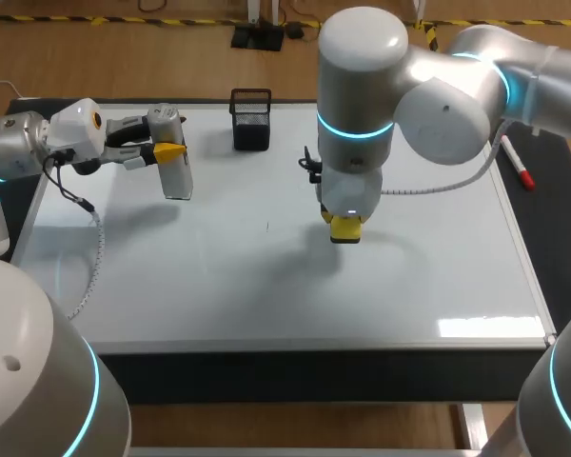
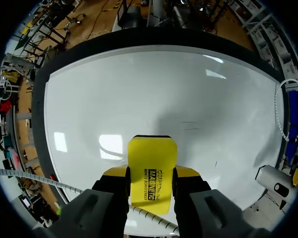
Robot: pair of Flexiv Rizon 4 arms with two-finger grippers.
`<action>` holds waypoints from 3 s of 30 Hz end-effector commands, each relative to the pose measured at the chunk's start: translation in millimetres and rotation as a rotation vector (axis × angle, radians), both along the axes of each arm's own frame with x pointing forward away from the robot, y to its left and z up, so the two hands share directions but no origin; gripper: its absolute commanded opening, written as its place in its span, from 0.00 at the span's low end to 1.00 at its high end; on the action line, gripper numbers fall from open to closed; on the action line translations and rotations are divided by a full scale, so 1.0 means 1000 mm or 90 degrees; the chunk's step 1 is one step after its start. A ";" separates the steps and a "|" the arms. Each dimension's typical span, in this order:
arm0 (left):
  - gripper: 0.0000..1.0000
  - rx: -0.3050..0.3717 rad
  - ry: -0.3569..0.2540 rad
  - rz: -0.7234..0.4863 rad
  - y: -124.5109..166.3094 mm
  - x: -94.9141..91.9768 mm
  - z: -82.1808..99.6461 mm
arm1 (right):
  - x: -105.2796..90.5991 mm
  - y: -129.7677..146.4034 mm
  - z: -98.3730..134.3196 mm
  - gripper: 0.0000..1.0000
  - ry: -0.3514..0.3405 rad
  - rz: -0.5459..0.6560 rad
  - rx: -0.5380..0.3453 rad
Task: Pick up the inspection probe, press it on each red-marked spot on the whiteboard one by one, put down the probe, pick up the eraser, and wipe off all the red marks.
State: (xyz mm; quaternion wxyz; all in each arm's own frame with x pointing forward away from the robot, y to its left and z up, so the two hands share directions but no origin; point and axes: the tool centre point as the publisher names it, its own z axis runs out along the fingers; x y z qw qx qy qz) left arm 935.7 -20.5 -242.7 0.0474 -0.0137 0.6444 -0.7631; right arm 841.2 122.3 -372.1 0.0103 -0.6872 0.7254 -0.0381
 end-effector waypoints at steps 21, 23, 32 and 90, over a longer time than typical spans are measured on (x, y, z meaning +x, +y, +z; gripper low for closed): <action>0.00 0.000 -0.001 0.000 0.001 -0.001 0.001 | 0.083 -0.005 0.008 0.00 -0.024 0.011 -0.005; 0.00 0.000 -0.001 0.000 0.001 -0.001 0.001 | 0.097 -0.008 0.007 0.00 -0.025 0.010 -0.008; 0.00 0.000 -0.001 0.000 0.001 -0.001 0.001 | 0.149 -0.005 -0.003 0.00 -0.027 0.013 -0.030; 0.00 0.000 -0.001 0.000 0.001 -0.001 0.001 | 0.199 -0.013 -0.054 0.26 0.041 0.035 -0.036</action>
